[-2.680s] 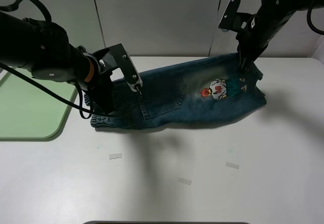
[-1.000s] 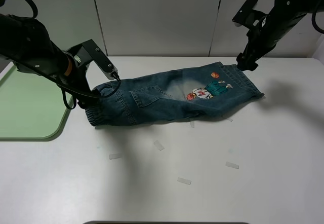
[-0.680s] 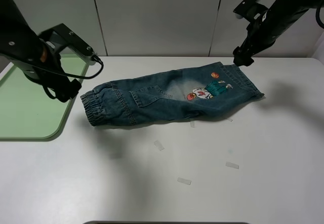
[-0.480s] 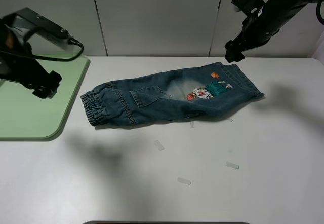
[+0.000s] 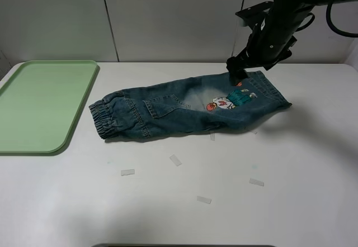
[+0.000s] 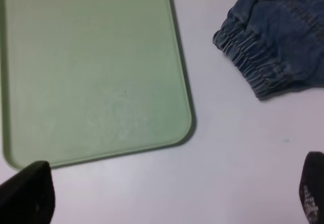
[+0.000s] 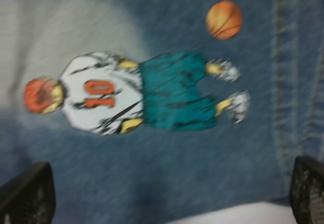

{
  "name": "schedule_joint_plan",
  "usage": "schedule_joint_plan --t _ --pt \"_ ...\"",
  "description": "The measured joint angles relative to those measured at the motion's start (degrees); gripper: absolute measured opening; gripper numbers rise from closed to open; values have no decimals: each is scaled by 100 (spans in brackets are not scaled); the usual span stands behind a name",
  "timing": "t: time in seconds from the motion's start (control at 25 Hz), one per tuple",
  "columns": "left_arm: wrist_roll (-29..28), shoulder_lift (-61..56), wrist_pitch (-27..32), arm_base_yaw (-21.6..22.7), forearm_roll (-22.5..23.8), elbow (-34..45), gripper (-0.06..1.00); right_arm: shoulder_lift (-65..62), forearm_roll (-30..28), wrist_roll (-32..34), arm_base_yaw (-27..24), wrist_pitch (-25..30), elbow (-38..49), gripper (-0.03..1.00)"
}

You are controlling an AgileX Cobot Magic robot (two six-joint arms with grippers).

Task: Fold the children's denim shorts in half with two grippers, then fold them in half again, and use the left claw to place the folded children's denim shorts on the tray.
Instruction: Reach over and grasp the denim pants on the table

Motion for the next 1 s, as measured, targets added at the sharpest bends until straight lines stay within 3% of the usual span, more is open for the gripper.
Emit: schedule_joint_plan --t 0.2,0.44,0.6,0.76,1.0 --pt "260 -1420 428 0 -338 436 94 0 25 145 99 386 0 70" --pt "955 -3228 486 0 -1207 1254 94 -2 25 151 99 695 0 70" --pt "1240 -4112 499 0 -1496 1733 93 -2 25 156 99 720 0 70" --pt "1281 -4590 461 0 -1614 2139 93 -2 25 156 99 805 0 70" --pt "1393 -4595 439 0 -2178 2289 92 -2 5 156 99 805 0 70"
